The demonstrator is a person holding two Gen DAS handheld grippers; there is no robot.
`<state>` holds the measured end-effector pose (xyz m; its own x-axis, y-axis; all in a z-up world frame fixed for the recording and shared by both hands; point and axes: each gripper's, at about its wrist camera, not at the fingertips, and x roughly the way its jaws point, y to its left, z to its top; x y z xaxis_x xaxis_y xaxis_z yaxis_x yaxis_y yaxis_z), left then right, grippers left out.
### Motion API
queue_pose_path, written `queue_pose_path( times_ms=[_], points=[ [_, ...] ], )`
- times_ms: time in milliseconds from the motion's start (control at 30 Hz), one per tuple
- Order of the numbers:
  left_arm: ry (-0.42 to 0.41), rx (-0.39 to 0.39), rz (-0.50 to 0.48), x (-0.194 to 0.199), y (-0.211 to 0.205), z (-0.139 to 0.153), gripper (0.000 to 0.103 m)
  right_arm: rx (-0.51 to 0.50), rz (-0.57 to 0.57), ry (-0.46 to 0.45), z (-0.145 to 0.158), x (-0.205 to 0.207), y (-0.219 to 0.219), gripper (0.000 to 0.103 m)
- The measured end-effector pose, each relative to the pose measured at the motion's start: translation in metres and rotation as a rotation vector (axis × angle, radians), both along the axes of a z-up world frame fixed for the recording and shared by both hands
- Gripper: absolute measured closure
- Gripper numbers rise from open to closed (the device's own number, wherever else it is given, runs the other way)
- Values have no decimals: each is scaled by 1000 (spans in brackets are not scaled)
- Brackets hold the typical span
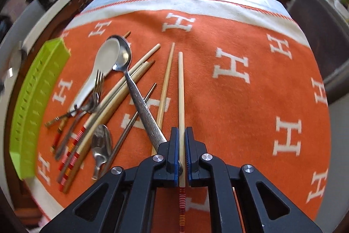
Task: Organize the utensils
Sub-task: 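Release the spoon in the tray with the left tool while the right tool drops its chopstick there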
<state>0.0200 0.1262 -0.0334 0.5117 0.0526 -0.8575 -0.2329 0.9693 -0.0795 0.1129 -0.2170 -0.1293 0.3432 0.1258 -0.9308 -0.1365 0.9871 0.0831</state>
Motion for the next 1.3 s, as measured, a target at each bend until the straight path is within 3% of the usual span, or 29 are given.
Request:
queue_pose_path(
  times_ms=[167,233,300,333,367,533,633,700,867,1067,1300],
  points=[
    [57,32,46,-15,21,-32,102,58,-30,-42,36,-17,0,98],
    [90,12,43,-17,25,-44,100,74,-31,-62,52,-24,3,98],
    [109,9,51,-19,29,-51,89,102,-30,-72,67,-31,6,98],
    [116,13,56,-21,30,-52,76,125,-28,-79,76,-35,11,98],
    [108,18,62,-23,32,-50,68,143,-26,-83,82,-37,14,98],
    [31,60,87,-31,38,-19,63,240,2,-70,106,-43,50,98],
    [-11,128,118,-28,46,4,54,320,18,-32,114,-41,78,98],
    [-25,177,122,-25,50,14,46,371,26,4,116,-39,102,98],
    [-26,332,147,-19,57,21,44,444,68,77,116,-32,176,98],
    [4,319,141,-15,66,11,44,469,89,137,103,-19,247,97],
    [26,304,148,-14,69,1,43,434,88,169,78,-7,269,89]
  ],
)
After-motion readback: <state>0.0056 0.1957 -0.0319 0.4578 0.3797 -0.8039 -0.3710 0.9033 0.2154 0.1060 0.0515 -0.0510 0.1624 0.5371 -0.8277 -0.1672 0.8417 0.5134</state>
